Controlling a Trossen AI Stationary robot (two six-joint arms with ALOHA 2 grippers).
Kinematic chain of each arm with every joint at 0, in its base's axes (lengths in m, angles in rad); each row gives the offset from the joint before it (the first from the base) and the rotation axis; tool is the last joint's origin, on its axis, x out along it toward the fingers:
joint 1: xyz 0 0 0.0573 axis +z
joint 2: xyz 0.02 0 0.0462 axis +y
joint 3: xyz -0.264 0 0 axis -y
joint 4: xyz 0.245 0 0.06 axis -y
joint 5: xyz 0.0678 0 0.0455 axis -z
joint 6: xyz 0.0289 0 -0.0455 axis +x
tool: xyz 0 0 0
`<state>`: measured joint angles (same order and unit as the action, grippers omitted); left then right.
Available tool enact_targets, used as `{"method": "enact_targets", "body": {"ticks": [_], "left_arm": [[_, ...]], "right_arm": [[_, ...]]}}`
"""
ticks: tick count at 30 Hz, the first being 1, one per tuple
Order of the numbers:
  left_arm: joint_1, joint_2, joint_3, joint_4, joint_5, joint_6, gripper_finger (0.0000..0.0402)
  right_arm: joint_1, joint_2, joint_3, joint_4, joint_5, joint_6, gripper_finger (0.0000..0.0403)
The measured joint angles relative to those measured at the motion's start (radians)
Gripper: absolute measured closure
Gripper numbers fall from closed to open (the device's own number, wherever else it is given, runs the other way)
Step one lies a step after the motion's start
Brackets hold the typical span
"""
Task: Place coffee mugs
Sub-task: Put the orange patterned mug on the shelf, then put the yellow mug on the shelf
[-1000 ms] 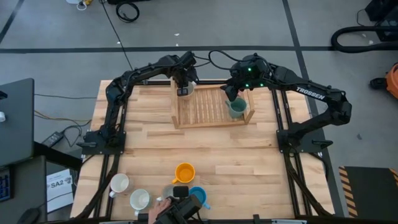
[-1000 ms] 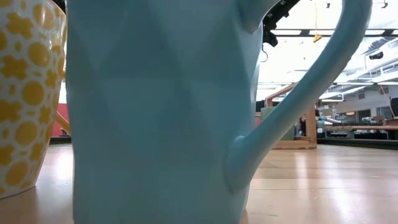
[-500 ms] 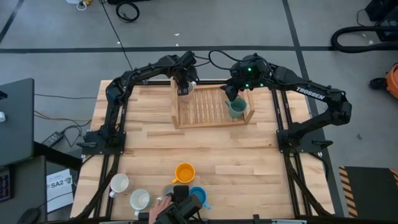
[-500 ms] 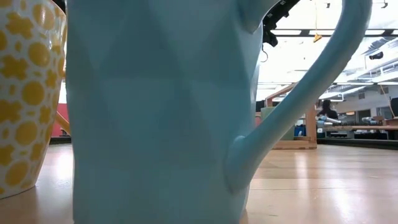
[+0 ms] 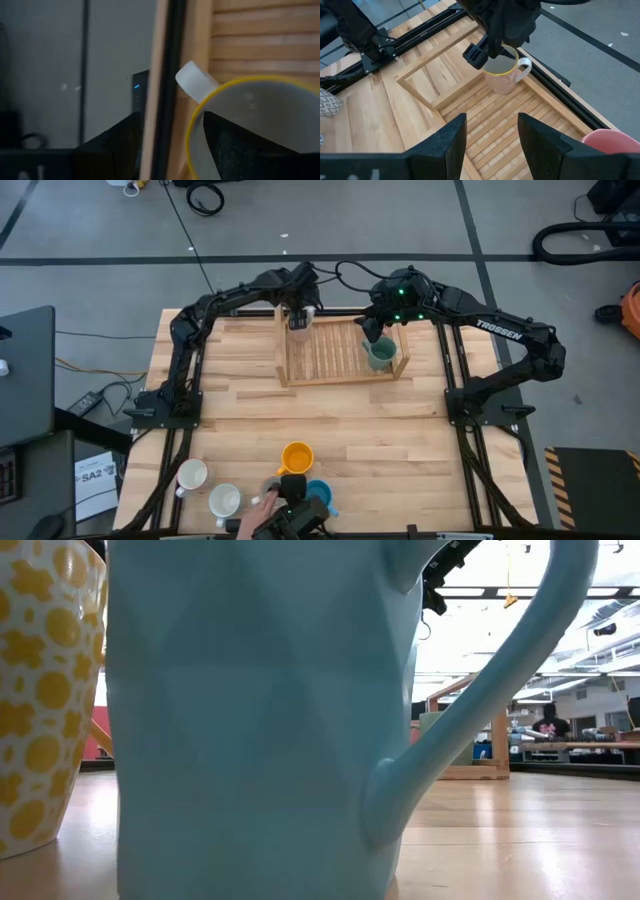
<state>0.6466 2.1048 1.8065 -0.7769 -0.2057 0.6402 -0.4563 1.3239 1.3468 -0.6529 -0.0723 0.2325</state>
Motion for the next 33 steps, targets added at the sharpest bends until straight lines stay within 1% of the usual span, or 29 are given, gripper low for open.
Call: {"method": "enact_targets", "body": {"ticks": [2, 4, 9, 19, 22, 25, 33], "left_arm": [[-0.01, -0.003, 0.0, -0.001, -0.043, 0.02, 0.018], [-0.021, -0.004, 0.0, -0.006, -0.062, 0.052, 0.018], [-0.051, -0.006, 0.0, -0.015, -0.064, 0.085, 0.018], [-0.088, -0.007, 0.0, -0.066, -0.064, 0.08, 0.018], [-0.094, -0.009, 0.0, -0.067, -0.094, 0.08, 0.018], [-0.096, -0.03, 0.0, -0.067, -0.124, 0.08, 0.018], [-0.107, -0.153, 0.0, -0.117, -0.132, 0.074, 0.018]], "right_arm": [[0.0, 0.0, 0.0, 0.0, 0.0, 0.0, 0.022], [0.0, 0.0, 0.0, 0.0, 0.0, 0.0, 0.022], [0.0, 0.0, 0.0, 0.0, 0.0, 0.0, 0.022], [0.0, 0.0, 0.0, 0.0, 0.0, 0.0, 0.022], [0.0, 0.0, 0.0, 0.0, 0.0, 0.0, 0.022], [0.0, 0.0, 0.0, 0.0, 0.0, 0.0, 0.022], [0.0, 0.0, 0.0, 0.0, 0.0, 0.0, 0.022]]}}
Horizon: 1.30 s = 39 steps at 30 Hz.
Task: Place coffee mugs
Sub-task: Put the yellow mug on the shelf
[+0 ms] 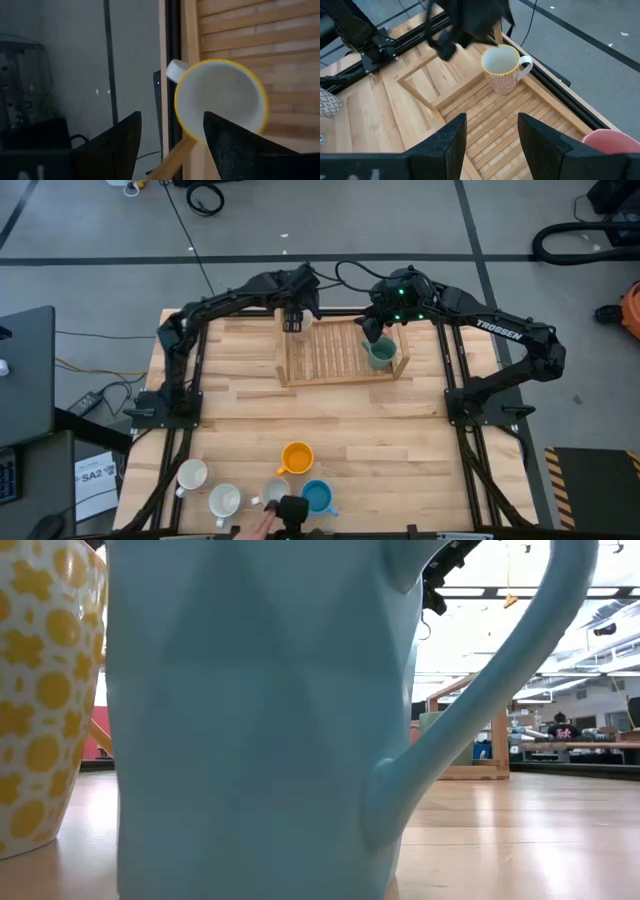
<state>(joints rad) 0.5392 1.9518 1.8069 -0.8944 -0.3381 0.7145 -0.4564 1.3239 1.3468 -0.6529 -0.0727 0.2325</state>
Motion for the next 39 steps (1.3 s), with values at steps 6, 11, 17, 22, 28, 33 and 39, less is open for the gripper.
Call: {"method": "enact_targets", "body": {"ticks": [6, 11, 17, 22, 28, 33, 39], "left_arm": [[-0.057, -0.15, 0.0, -0.173, 0.0, -0.081, 0.018], [-0.145, -0.306, 0.001, -0.385, 0.04, -0.302, 0.018], [-0.275, -0.506, 0.001, -0.57, 0.282, -0.606, 0.018], [-0.486, -0.679, -0.058, -0.544, 0.228, -0.804, 0.018], [-0.767, -0.873, -0.296, -0.411, 0.096, -1.031, 0.018], [-0.909, -0.964, -0.483, -0.24, 0.086, -1.127, 0.018], [-0.995, -0.968, -0.626, -0.074, 0.086, -1.144, 0.018]], "right_arm": [[0.004, 0.0, 0.0, 0.0, 0.0, 0.0, 0.022], [0.035, 0.0, 0.0, 0.006, -0.013, 0.0, 0.022], [0.134, 0.0, 0.0, 0.078, -0.034, 0.017, 0.022], [0.273, 0.011, 0.0, 0.187, -0.017, 0.073, 0.022], [0.446, 0.087, 0.0, 0.29, 0.073, 0.09, 0.022], [0.541, 0.177, 0.0, 0.335, 0.113, 0.127, 0.022], [0.615, 0.288, 0.0, 0.384, 0.109, 0.142, 0.022]]}}
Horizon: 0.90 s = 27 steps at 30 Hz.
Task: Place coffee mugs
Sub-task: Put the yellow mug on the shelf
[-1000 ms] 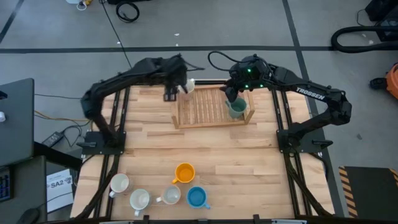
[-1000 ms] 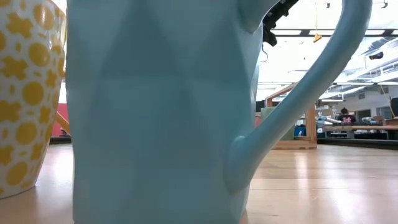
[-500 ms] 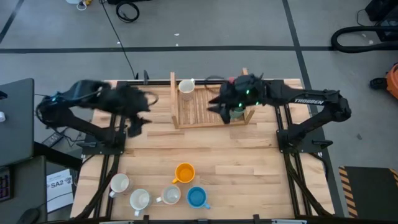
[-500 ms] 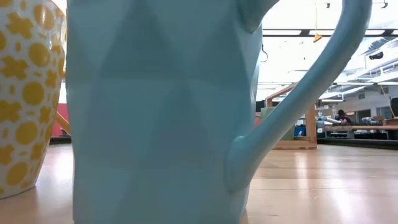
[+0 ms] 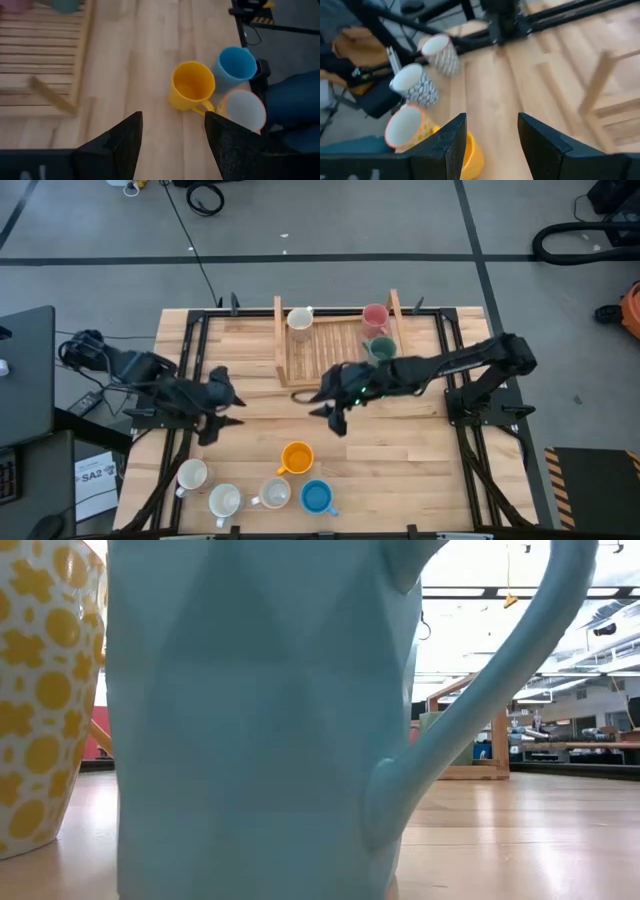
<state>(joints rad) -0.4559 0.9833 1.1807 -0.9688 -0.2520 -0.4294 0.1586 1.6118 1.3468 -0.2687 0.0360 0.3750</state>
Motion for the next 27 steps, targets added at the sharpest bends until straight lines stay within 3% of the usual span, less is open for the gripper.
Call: {"method": "enact_targets", "body": {"ticks": [15, 27], "left_arm": [[-0.058, 0.005, -0.387, 0.459, -0.026, 0.005, 0.018], [-0.058, 0.005, -0.455, 0.513, -0.07, -0.003, 0.018]], "right_arm": [[0.063, 0.213, 0.0, 0.074, -0.003, -0.01, 0.022], [0.084, 0.253, 0.0, 0.127, 0.029, -0.011, 0.022]]}}
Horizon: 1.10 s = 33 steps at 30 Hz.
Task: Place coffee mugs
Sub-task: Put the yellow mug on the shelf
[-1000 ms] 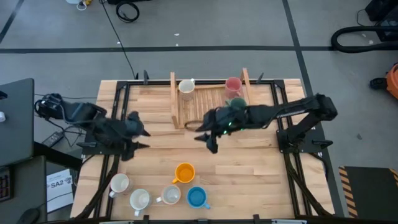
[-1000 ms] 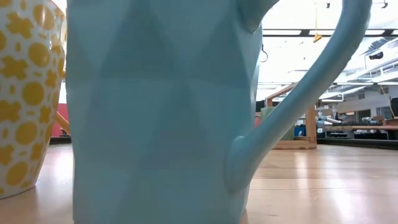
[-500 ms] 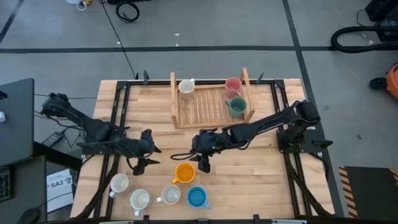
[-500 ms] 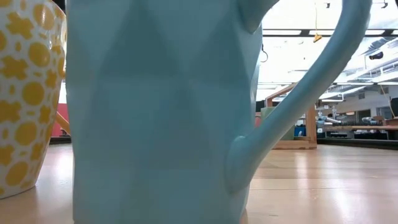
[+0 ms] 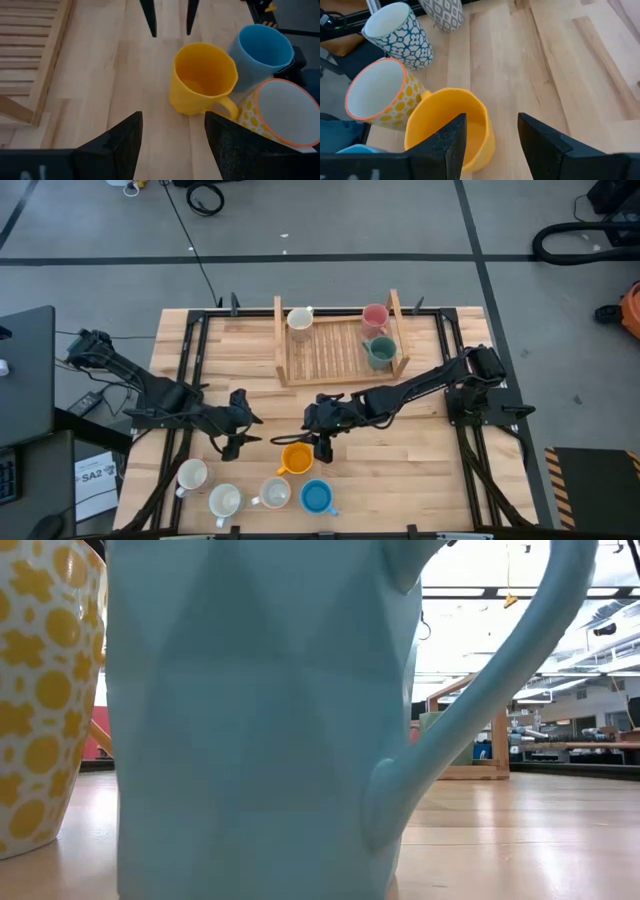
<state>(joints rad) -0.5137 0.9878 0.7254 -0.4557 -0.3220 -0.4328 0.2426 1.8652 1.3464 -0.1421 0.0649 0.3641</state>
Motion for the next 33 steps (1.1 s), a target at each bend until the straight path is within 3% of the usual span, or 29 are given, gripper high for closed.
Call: {"method": "enact_targets", "body": {"ticks": [6, 21, 33], "left_arm": [[0.0, 0.0, 0.0, 0.0, -0.005, 0.0, 0.018], [0.0, 0.0, 0.0, 0.003, -0.018, -0.001, 0.018], [0.0, 0.0, 0.0, 0.003, -0.018, -0.002, 0.018]], "right_arm": [[0.035, 0.0, 0.001, 0.007, 0.044, 0.027, 0.022], [0.059, -0.002, 0.097, -0.162, 0.173, 0.063, 0.0224], [0.059, -0.002, 0.084, -0.152, 0.178, 0.064, 0.0224]]}}
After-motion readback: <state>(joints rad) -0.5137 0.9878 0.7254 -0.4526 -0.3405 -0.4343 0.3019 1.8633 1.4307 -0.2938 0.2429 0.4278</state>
